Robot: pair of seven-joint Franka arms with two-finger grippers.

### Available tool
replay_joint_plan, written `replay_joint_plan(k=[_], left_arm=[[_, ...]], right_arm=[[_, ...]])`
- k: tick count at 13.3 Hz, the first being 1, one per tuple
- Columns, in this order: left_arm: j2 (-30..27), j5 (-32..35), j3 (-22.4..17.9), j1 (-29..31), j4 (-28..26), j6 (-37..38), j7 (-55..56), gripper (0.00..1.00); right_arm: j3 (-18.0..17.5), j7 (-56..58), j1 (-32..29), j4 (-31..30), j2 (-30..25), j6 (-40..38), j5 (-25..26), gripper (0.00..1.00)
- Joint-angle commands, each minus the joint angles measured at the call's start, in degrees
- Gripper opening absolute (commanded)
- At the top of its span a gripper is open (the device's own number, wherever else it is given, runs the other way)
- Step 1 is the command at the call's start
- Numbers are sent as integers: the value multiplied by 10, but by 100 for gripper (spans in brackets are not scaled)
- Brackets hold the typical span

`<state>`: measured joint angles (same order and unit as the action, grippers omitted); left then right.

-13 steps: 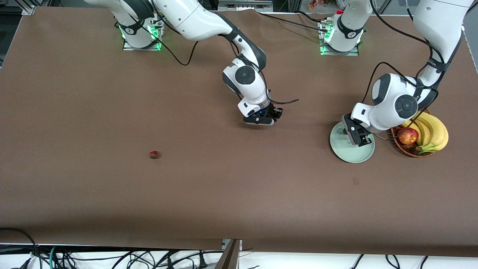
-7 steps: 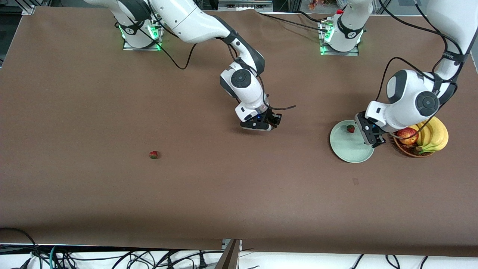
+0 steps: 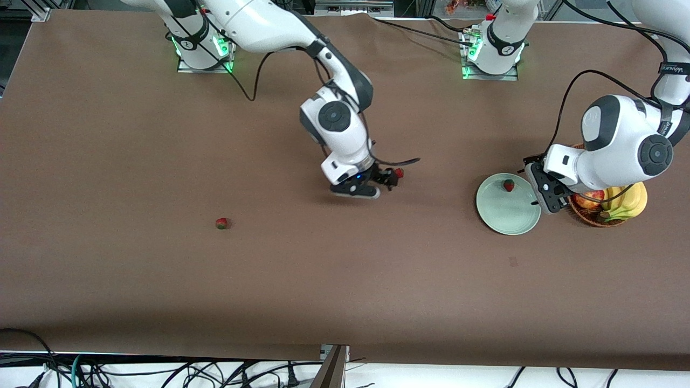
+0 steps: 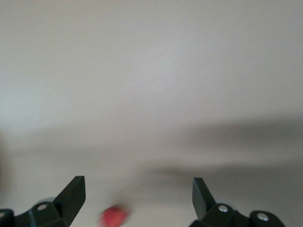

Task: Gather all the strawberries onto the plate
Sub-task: 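Release the strawberry onto the plate while the right gripper sets one mid-table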

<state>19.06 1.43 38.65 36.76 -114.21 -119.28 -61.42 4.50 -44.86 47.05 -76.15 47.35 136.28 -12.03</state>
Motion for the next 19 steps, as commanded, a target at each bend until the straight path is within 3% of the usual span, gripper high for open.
replay_joint_plan(k=[1, 3, 5, 9, 12, 15, 17, 19], left_arm=[[-1, -20, 51, -2, 7, 14, 100, 100], [7, -18, 94, -18, 7, 5, 236, 100], [19, -11, 94, -77, 2, -38, 336, 100], [60, 72, 92, -166, -1, -88, 539, 100], [78, 115, 92, -199, -19, -104, 719, 100], [91, 129, 90, -215, -64, -197, 792, 100], [112, 181, 89, -233, -64, -200, 847, 100], [152, 308, 82, -246, -64, -218, 941, 100]], right_arm=[[50, 119, -14, -10, -15, -57, -2, 100], [78, 233, -41, -28, -32, -104, -2, 100], [111, 374, -66, -65, -52, -112, -5, 100], [113, 540, -145, -161, -84, -82, -8, 100], [112, 608, -187, -194, -87, -58, -13, 100], [112, 633, -194, -219, -84, -46, -75, 99], [113, 661, -196, -235, -84, -38, -103, 95], [113, 664, -195, -246, -87, -28, -103, 91]])
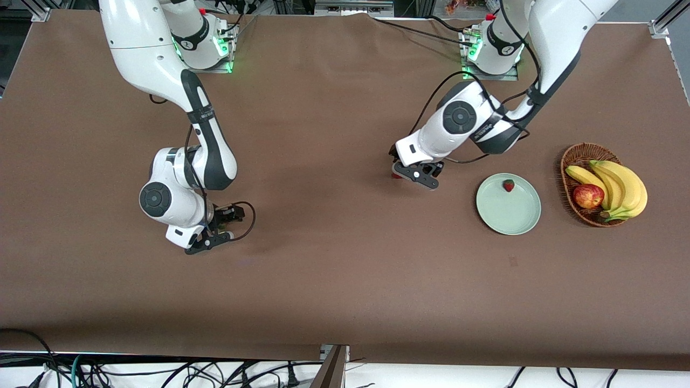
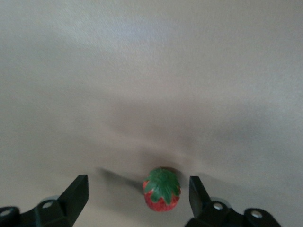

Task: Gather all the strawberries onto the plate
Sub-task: 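Grasp the mid-table strawberry with the left gripper while the right grasps the last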

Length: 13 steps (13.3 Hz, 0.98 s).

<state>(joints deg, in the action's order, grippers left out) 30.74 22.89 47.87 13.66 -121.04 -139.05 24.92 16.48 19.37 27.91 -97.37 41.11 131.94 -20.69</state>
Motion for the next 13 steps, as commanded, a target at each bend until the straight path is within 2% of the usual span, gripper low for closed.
replay_joint_plan(k=[1, 2, 4, 11, 12, 13], left_arm=[[51, 167, -11, -17, 5, -23, 130, 100], [69, 220, -11, -19, 7, -24, 183, 100], [83, 266, -12, -38, 9, -24, 249, 100], [90, 283, -14, -41, 13, -24, 255, 100], [91, 298, -15, -40, 13, -24, 256, 97], [95, 302, -16, -40, 13, -24, 256, 88]], right_arm=[[-7, 22, -4, -34, -24, 16, -16, 89], [-6, 24, -4, -34, -24, 16, -16, 86], [-4, 30, -4, -36, -24, 16, -16, 79], [0, 44, -4, -38, -24, 15, -16, 18], [0, 43, -4, -36, -24, 13, -16, 12], [0, 37, -4, -34, -24, 12, -16, 11]])
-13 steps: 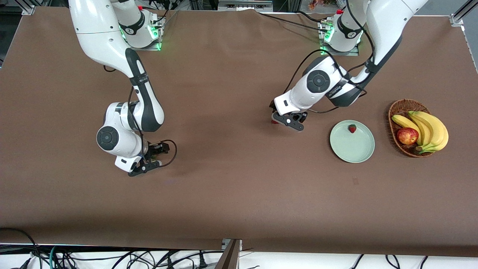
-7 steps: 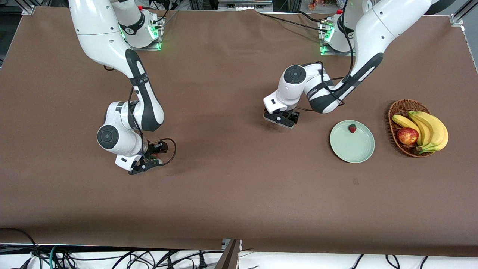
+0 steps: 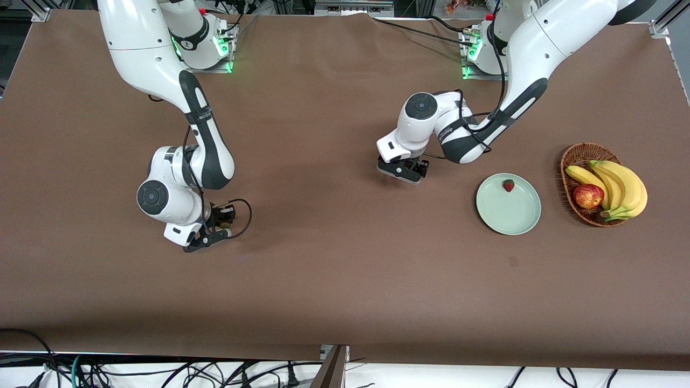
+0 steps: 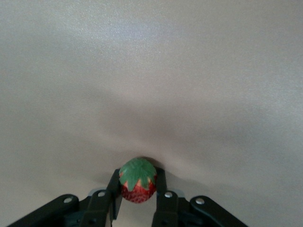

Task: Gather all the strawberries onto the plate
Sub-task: 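Grasp the mid-table strawberry with the left gripper while the right grasps the last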

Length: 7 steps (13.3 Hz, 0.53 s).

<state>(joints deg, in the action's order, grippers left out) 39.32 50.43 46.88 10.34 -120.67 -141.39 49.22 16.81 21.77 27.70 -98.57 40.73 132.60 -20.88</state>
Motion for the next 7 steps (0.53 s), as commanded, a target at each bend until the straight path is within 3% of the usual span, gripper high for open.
replay_joint_plan(k=[1, 2, 5, 7], left_arm=[[9, 27, -7, -7, 10, 0, 14, 73], [8, 27, -7, -6, 9, 0, 16, 54], [9, 26, -6, -7, 10, 0, 24, 44], [8, 26, -6, -7, 10, 0, 24, 28]], right_arm=[[-4, 10, -2, -19, -21, 4, -14, 11], [-5, 8, 0, -15, -22, 3, -15, 11], [-9, -40, 9, -7, -31, -9, -14, 12], [-9, -85, 30, 8, -35, -31, -14, 12]])
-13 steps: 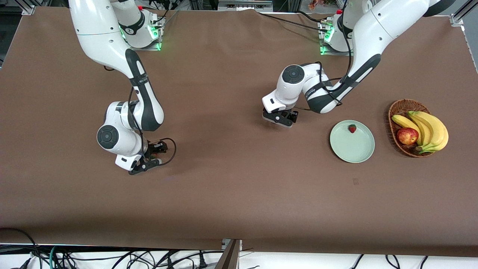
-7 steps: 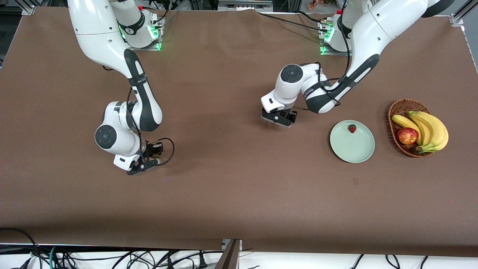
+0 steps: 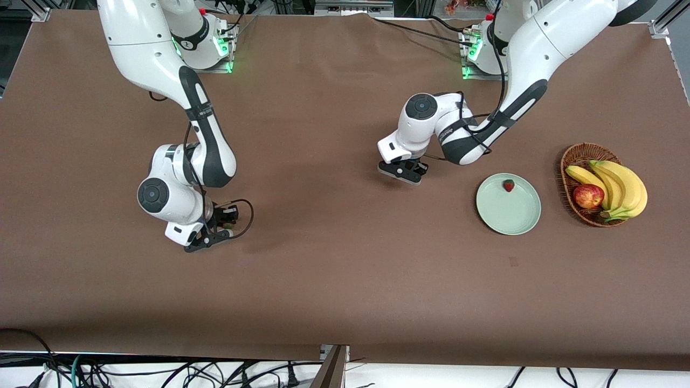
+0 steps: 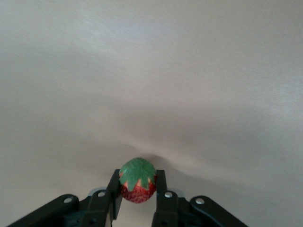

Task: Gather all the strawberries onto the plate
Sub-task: 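Grasp the mid-table strawberry with the left gripper while the right grasps the last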

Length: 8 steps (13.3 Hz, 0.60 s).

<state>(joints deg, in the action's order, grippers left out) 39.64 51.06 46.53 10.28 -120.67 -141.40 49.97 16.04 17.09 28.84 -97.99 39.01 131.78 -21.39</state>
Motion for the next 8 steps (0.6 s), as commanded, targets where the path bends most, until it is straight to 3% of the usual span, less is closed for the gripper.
replay_joint_plan(k=[1, 6, 8], left_arm=[[3, 18, -1, -5, 10, 1, 17, 26], [-12, 11, 23, 32, 14, 7, -7, 23], [-11, 10, 28, 45, 14, 9, -51, 13]], right_arm=[[-1, -61, 27, 10, -23, -37, -9, 12], [-1, -185, 90, 29, -30, -47, -9, 12], [-1, -247, 120, 38, -29, -47, -9, 12]])
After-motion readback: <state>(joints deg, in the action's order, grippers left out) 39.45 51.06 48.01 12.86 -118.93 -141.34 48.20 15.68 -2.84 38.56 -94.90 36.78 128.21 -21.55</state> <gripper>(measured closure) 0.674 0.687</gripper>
